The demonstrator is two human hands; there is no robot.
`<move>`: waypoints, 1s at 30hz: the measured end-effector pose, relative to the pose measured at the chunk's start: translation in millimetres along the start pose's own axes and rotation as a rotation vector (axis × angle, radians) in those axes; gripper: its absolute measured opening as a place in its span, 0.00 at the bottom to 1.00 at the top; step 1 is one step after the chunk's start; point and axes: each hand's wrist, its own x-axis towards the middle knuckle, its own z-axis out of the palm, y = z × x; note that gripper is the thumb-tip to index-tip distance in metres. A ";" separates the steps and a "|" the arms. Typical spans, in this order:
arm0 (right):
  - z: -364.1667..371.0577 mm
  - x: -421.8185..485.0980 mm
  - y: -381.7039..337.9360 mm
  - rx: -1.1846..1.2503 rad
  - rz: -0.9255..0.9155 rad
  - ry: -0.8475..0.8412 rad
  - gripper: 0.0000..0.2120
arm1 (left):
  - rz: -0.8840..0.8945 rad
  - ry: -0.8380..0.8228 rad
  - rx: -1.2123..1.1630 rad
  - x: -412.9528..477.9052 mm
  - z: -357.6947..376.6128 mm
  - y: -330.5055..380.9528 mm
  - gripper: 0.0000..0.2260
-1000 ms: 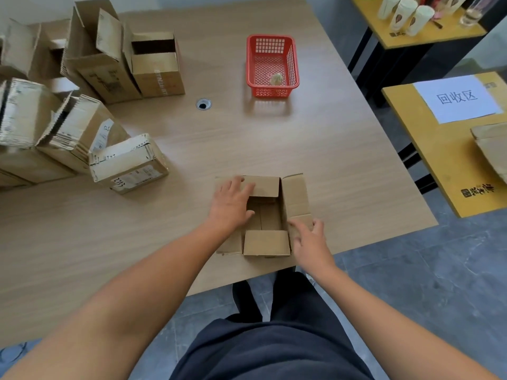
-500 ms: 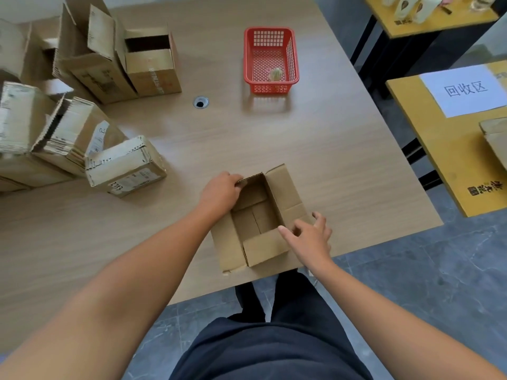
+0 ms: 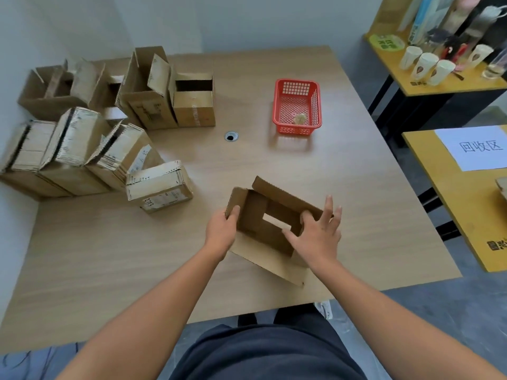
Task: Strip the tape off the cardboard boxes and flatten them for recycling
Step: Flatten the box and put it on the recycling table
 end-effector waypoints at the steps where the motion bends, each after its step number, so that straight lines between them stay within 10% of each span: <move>1: -0.4 1.7 0.6 0.042 -0.033 0.041 0.16 | -0.029 0.019 -0.070 0.6 -1.8 -2.5 0.12; 9: -1.2 1.4 33.4 0.641 -0.120 0.146 0.23 | -0.028 -0.148 -0.245 -3.6 -31.2 -43.4 0.11; 16: -1.9 0.1 67.5 1.025 0.044 -0.262 0.30 | -0.269 -0.410 -0.617 -14.3 -64.2 -59.1 0.28; 23: -1.3 -0.2 101.8 0.899 0.032 -0.596 0.30 | -0.255 -0.438 -0.086 -7.6 -48.6 -27.7 0.32; 30: -7.7 11.7 106.9 0.824 -0.012 -0.786 0.41 | -0.278 -0.461 -0.058 -10.4 -27.7 -18.9 0.13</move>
